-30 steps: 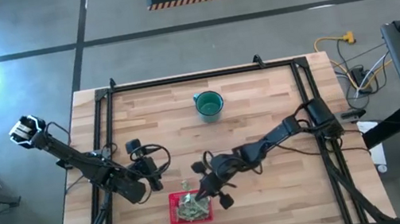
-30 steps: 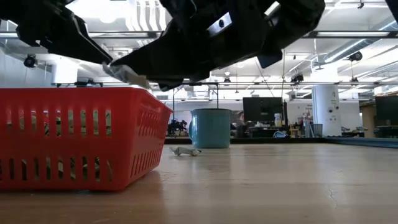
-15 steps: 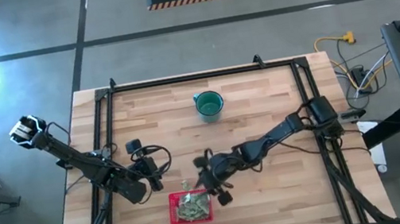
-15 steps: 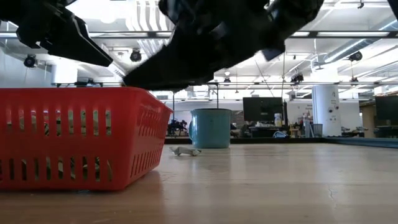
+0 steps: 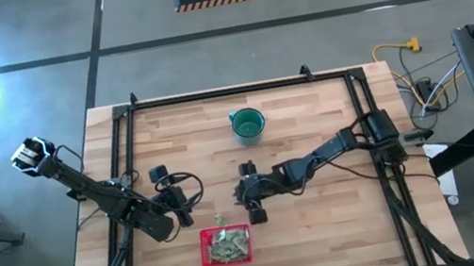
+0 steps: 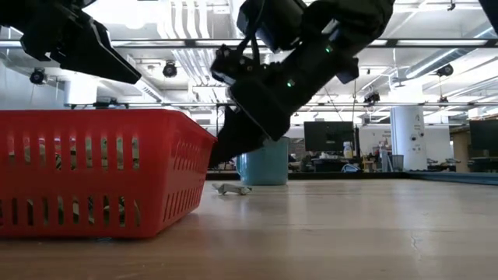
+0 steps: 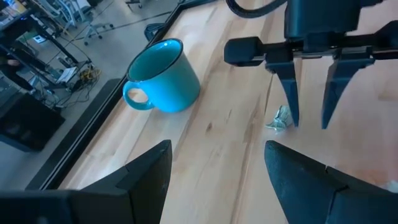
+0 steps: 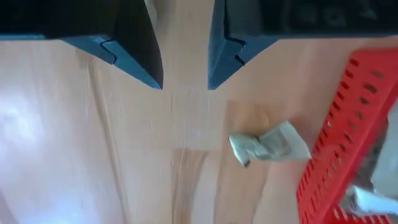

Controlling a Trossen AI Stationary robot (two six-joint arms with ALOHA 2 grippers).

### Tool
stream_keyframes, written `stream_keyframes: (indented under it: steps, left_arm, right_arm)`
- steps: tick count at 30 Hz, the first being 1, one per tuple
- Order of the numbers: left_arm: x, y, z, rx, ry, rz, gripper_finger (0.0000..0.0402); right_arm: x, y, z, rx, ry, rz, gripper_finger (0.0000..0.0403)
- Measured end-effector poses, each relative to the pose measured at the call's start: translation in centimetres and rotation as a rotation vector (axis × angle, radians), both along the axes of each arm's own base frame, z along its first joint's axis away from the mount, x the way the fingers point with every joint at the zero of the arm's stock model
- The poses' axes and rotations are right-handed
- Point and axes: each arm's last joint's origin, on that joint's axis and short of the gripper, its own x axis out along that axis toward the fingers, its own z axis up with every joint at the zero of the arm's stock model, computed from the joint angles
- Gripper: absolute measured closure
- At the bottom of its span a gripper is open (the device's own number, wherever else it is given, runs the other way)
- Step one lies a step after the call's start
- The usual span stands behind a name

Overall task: Pick and place items into bin
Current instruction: Put the green stevia packet into the red bin

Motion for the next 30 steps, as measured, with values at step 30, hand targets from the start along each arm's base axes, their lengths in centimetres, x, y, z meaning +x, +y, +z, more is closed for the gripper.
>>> stream_keyframes:
  steps: [30]
  left_arm:
    - [0.0, 0.0, 0.0, -0.001, 0.000, 0.000, 0.0162]
  right_arm:
    - [-1.3, -1.9, -1.5, -0.066, 0.111, -0.110, 0.0345]
